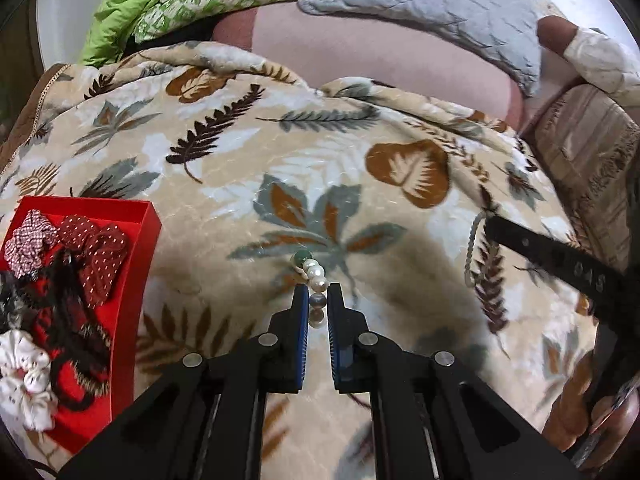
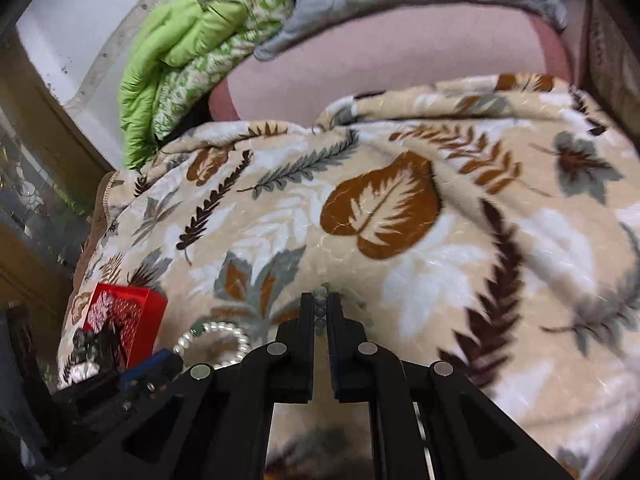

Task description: Organize jewelry

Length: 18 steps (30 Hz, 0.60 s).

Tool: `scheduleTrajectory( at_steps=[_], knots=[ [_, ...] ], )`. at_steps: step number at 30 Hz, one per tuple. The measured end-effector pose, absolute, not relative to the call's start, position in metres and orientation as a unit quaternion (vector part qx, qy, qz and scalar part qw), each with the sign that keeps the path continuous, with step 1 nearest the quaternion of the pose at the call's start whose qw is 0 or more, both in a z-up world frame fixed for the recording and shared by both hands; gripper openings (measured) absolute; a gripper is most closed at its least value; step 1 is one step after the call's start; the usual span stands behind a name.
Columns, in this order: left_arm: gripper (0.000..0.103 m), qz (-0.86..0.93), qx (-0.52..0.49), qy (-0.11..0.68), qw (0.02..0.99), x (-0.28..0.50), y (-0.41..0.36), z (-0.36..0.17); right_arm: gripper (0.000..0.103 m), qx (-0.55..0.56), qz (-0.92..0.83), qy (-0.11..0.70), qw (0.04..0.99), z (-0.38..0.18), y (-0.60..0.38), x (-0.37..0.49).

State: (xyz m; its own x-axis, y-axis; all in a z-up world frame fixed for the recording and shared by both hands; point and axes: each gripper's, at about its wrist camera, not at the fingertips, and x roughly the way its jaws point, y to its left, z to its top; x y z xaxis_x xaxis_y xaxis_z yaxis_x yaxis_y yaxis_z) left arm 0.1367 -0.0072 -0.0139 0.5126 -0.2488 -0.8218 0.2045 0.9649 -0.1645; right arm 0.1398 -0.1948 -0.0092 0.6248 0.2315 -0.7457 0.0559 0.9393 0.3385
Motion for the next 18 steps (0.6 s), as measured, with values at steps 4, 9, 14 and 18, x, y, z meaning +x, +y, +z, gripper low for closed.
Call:
scheduleTrajectory(
  at_steps=[4, 9, 14, 18],
  knots=[
    [0.004, -0.135, -0.017, 0.468, 0.873, 0.116, -0.008, 0.003, 0.007, 0.152, 0.034, 0.410, 0.899, 0.005, -0.200, 0.097],
    [0.002, -0.140, -0.016, 0.449, 0.882, 0.089, -0.008, 0.027, 0.007, 0.140, 0.019, 0.397, 0.907, 0.016, -0.205, 0.057],
    [0.002, -0.150, -0.008, 0.429, 0.891, 0.064, -0.016, 0.048, 0.007, 0.127, 0.002, 0.389, 0.912, 0.021, -0.208, 0.022],
    [0.002, -0.157, 0.001, 0.423, 0.892, 0.051, -0.022, 0.051, 0.007, 0.137, -0.007, 0.386, 0.912, 0.020, -0.216, -0.002]
  ],
)
